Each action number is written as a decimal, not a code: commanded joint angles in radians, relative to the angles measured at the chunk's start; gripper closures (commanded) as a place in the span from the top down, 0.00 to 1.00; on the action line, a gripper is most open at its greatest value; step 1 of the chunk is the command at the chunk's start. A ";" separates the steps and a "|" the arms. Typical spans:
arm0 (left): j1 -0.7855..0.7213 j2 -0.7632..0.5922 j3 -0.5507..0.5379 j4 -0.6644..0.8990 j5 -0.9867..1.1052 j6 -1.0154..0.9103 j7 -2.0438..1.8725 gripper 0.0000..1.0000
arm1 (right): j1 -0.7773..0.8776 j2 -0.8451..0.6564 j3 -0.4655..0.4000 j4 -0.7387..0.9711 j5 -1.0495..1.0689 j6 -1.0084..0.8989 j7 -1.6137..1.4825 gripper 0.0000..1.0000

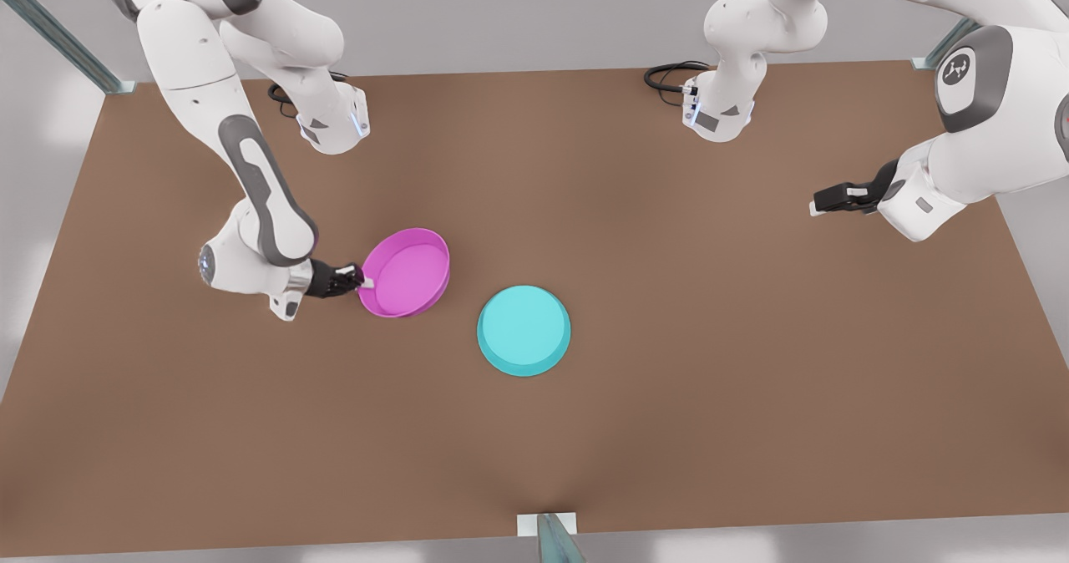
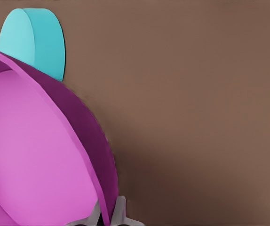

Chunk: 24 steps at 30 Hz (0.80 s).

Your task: Flip the blue plate over with the left arm, and stack the pink plate on top of the blue plate with the right arm

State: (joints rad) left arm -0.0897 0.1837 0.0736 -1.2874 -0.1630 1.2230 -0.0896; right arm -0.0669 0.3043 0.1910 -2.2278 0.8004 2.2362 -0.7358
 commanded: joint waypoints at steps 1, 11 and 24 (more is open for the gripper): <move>0.001 -0.001 0.000 0.000 0.000 0.000 0.021 1.00 | 0.059 0.015 0.002 0.042 0.102 -0.012 0.308 0.21; 0.001 -0.001 0.000 0.000 0.004 -0.002 0.019 1.00 | 0.254 0.199 -0.002 0.293 0.140 -0.015 0.964 0.21; 0.001 0.000 0.000 0.000 0.005 -0.002 0.018 1.00 | 0.523 0.369 -0.169 0.570 0.100 -0.009 1.164 0.21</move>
State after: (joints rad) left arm -0.0891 0.1852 0.0736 -1.2874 -0.1587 1.2217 -0.0762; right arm 0.4504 0.6670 0.0213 -1.6680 0.9189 2.2260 -0.0196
